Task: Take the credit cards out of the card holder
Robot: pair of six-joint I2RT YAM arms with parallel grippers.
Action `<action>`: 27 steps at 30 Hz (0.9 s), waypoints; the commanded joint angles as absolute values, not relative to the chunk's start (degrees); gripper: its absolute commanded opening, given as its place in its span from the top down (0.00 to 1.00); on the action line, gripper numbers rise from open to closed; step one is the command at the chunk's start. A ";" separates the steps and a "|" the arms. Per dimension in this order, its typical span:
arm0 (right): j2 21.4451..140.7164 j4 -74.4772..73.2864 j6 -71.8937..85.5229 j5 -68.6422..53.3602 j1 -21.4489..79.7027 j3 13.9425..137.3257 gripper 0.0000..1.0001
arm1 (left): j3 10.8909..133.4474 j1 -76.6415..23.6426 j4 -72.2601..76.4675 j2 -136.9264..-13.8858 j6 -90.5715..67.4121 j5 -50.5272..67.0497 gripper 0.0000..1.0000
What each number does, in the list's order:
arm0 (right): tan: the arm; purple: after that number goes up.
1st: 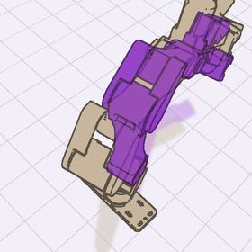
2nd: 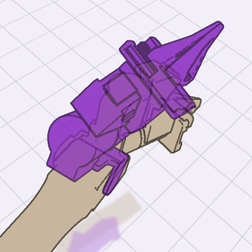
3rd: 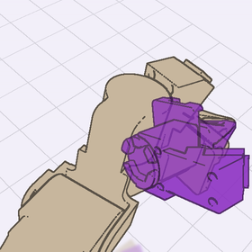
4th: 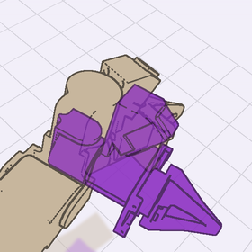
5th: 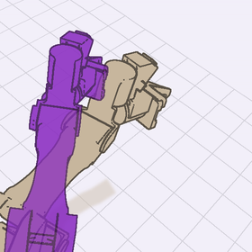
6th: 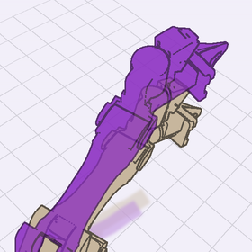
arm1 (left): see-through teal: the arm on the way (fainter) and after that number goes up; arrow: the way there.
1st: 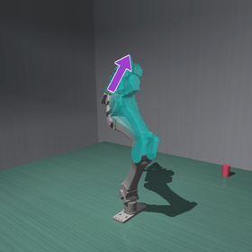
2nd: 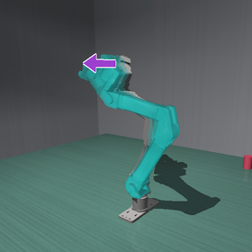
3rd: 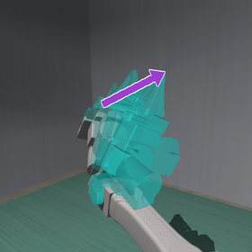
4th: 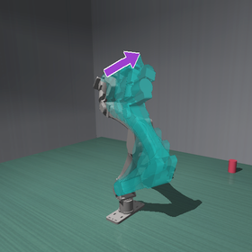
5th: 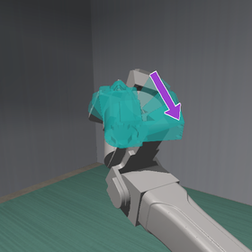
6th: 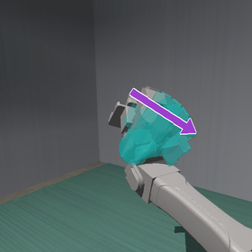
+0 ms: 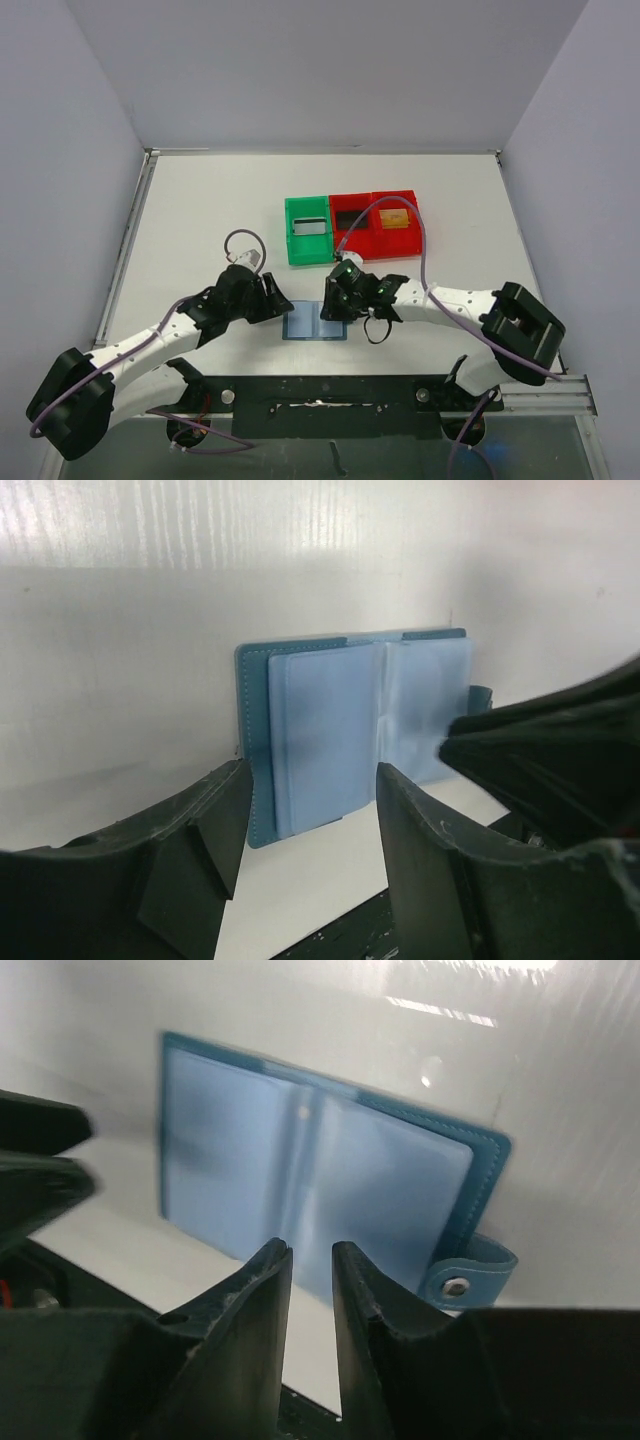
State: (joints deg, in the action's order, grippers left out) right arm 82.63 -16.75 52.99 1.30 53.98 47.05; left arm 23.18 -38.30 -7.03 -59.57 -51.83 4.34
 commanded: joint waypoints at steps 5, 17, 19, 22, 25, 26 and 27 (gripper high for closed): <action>89.78 -10.97 55.46 -3.51 52.60 41.64 0.75 | 23.66 -37.63 1.13 -62.30 -49.75 13.38 0.50; 80.29 -9.31 52.15 -2.52 52.31 42.92 0.60 | 22.95 -37.93 2.47 -62.29 -49.95 15.57 0.51; 82.16 -11.09 53.65 -0.78 52.09 43.55 0.60 | 20.98 -37.99 4.97 -61.46 -50.95 16.15 0.51; 86.02 -15.33 54.89 2.38 52.56 45.33 0.64 | 19.77 -37.85 4.91 -61.19 -51.37 15.86 0.51; 88.49 -17.08 55.14 4.01 53.69 46.32 0.65 | 19.60 -37.84 3.76 -63.02 -50.40 15.96 0.51; 89.21 -17.40 55.11 4.06 54.03 46.52 0.65 | 19.53 -37.86 4.41 -64.06 -50.27 16.55 0.52; 89.78 -17.64 55.11 4.13 54.27 46.83 0.66 | 19.45 -37.82 5.35 -64.82 -50.38 17.37 0.54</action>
State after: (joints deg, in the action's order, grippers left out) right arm 87.92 -15.16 54.78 0.93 52.84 44.40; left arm 19.20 -37.89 0.86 -62.76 -50.81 14.61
